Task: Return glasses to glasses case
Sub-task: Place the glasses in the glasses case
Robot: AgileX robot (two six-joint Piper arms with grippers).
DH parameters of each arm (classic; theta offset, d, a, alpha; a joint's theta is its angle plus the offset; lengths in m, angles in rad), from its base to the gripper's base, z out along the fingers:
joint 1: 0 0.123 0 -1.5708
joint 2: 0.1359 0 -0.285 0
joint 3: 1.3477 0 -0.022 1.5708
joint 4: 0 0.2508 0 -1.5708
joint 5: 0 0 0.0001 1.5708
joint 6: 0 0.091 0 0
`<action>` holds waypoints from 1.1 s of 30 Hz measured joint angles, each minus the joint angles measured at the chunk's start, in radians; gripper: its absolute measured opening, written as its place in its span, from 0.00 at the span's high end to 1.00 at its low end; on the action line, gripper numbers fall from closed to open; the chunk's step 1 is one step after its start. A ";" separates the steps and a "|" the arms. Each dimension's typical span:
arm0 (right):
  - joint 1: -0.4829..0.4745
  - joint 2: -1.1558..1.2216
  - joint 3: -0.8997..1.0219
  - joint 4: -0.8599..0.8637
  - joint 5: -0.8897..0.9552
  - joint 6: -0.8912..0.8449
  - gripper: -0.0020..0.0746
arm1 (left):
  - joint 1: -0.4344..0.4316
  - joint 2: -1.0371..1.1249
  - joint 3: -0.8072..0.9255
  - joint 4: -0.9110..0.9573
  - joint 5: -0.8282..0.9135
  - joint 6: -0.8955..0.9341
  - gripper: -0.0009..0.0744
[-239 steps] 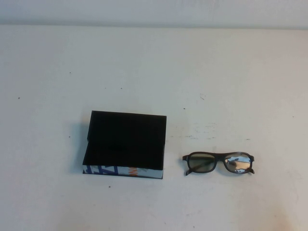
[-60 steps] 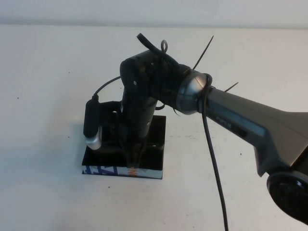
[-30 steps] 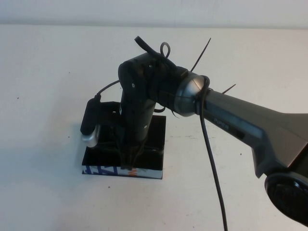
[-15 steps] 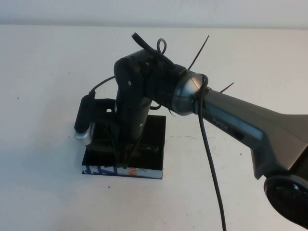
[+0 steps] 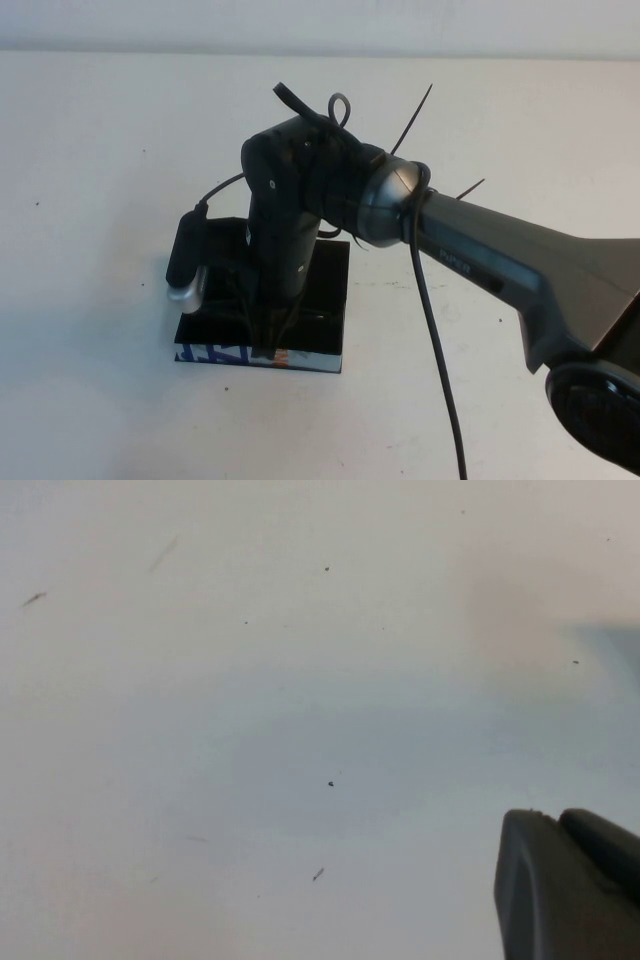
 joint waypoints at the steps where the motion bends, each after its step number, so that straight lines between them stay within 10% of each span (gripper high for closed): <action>1: 0.000 0.000 0.001 0.000 0.000 0.000 0.88 | 0.000 0.000 0.000 0.000 0.000 0.000 0.99; 18: 0.000 0.000 0.003 0.011 0.000 0.000 0.87 | 0.000 0.000 0.000 0.000 0.000 0.000 0.99; 33: 0.000 -0.013 -0.046 -0.013 0.000 0.002 0.56 | 0.000 0.000 0.000 0.000 0.000 0.000 0.99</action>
